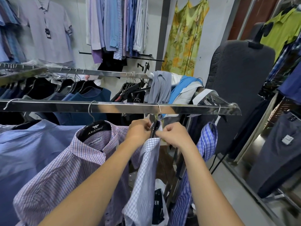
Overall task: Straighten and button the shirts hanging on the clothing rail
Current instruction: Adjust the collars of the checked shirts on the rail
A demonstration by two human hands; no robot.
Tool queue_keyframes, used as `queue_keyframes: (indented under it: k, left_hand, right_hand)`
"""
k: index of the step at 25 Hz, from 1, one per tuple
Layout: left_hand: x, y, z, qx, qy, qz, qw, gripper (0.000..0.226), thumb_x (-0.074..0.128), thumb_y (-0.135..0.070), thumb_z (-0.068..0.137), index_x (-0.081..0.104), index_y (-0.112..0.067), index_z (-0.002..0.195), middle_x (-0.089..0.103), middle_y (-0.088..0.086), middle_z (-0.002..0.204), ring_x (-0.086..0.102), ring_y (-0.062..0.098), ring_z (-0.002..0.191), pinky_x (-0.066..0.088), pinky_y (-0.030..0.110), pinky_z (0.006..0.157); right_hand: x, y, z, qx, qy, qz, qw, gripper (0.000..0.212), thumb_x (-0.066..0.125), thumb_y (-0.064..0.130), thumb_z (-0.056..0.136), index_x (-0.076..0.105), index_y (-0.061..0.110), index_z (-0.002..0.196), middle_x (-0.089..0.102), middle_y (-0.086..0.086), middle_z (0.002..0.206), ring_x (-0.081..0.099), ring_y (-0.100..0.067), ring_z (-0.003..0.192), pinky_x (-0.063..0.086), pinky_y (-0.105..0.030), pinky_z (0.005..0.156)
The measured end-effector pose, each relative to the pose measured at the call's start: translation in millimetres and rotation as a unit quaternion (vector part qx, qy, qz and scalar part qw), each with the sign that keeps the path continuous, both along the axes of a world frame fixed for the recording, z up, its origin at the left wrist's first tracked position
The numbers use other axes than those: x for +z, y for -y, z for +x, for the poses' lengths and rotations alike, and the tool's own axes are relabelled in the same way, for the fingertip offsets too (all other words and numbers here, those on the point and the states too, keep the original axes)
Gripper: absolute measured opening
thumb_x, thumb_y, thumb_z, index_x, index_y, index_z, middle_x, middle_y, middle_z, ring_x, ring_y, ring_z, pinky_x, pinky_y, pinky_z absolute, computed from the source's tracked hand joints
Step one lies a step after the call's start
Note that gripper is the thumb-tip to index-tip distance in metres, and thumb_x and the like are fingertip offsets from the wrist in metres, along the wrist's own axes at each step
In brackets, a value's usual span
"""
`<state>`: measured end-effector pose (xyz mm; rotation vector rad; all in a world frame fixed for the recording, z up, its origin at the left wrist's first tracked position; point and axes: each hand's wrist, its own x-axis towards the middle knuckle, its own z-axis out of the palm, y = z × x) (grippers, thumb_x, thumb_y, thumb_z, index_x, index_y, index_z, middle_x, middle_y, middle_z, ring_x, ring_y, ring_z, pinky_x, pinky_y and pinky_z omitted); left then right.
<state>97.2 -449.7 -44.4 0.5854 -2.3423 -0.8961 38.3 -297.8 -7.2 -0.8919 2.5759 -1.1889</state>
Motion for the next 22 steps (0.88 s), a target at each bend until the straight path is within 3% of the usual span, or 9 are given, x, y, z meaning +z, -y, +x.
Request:
queue_keyframes:
  k: [4,9,12,14,17,19,22]
  left_hand:
    - [-3.0,2.0,-3.0,0.014,0.005,-0.027,1.0,0.025,0.067,-0.02,0.08,0.05,-0.028,0.063,0.054,-0.008,0.058,0.052,0.014,0.059,0.042,0.022,0.059]
    - [-6.6,15.3,1.2,0.019,0.046,-0.04,0.998,0.026,0.067,-0.02,0.084,0.051,-0.029,0.066,0.062,-0.003,0.07,0.063,0.024,0.074,0.055,0.033,0.07]
    - [-14.9,21.2,11.4,-0.002,0.079,0.003,0.997,0.013,0.071,-0.03,0.086,0.062,-0.023,0.079,0.067,-0.003,0.08,0.064,0.019,0.078,0.056,0.032,0.075]
    - [-18.1,19.9,20.0,-0.028,0.051,0.033,0.998,0.013,0.075,-0.033,0.083,0.066,-0.026,0.089,0.065,-0.009,0.083,0.063,0.012,0.077,0.054,0.029,0.074]
    - [-15.8,13.6,36.9,-0.076,-0.051,0.106,0.99,0.013,0.08,-0.022,0.079,0.069,-0.022,0.087,0.065,-0.006,0.08,0.057,0.009,0.065,0.049,0.024,0.065]
    - [-13.2,11.1,49.4,-0.166,-0.07,0.188,0.965,0.007,0.076,-0.02,0.078,0.074,-0.014,0.081,0.066,0.005,0.078,0.058,0.011,0.069,0.046,0.022,0.064]
    - [-13.6,12.0,63.5,-0.252,-0.011,0.276,0.927,0.047,0.074,-0.043,0.07,0.076,0.0,0.089,0.064,0.005,0.08,0.058,0.011,0.077,0.045,0.023,0.07]
  right_hand:
    - [4.5,-5.1,2.0,-0.065,-0.104,0.033,0.992,0.041,0.06,0.035,0.081,0.045,0.014,0.049,0.048,0.0,0.049,0.057,-0.027,0.055,0.053,-0.036,0.059]
    - [6.0,-2.5,2.9,-0.073,-0.078,0.021,0.994,0.047,0.06,0.034,0.086,0.042,0.016,0.046,0.045,0.005,0.047,0.053,-0.023,0.055,0.044,-0.03,0.059]
    - [4.1,-6.4,5.4,-0.049,-0.049,-0.034,0.997,0.026,0.066,0.035,0.083,0.056,0.021,0.063,0.06,0.008,0.063,0.062,-0.015,0.068,0.051,-0.03,0.068]
    - [3.4,-10.5,9.8,-0.019,-0.071,-0.085,0.994,0.009,0.068,0.028,0.083,0.062,0.024,0.079,0.065,0.006,0.077,0.06,-0.01,0.071,0.049,-0.027,0.068]
    - [1.4,-14.3,20.5,0.049,-0.106,-0.136,0.984,0.018,0.065,0.007,0.083,0.066,0.024,0.077,0.065,0.001,0.087,0.048,-0.007,0.06,0.043,-0.022,0.063]
    - [1.8,-16.2,27.4,0.079,-0.096,-0.137,0.983,0.03,0.061,0.0,0.081,0.066,0.027,0.068,0.066,0.002,0.077,0.046,-0.007,0.055,0.043,-0.023,0.06]
    - [1.9,-17.7,35.1,0.108,-0.077,-0.12,0.984,0.026,0.06,0.008,0.082,0.068,0.026,0.065,0.062,0.01,0.06,0.05,-0.011,0.053,0.046,-0.028,0.058]
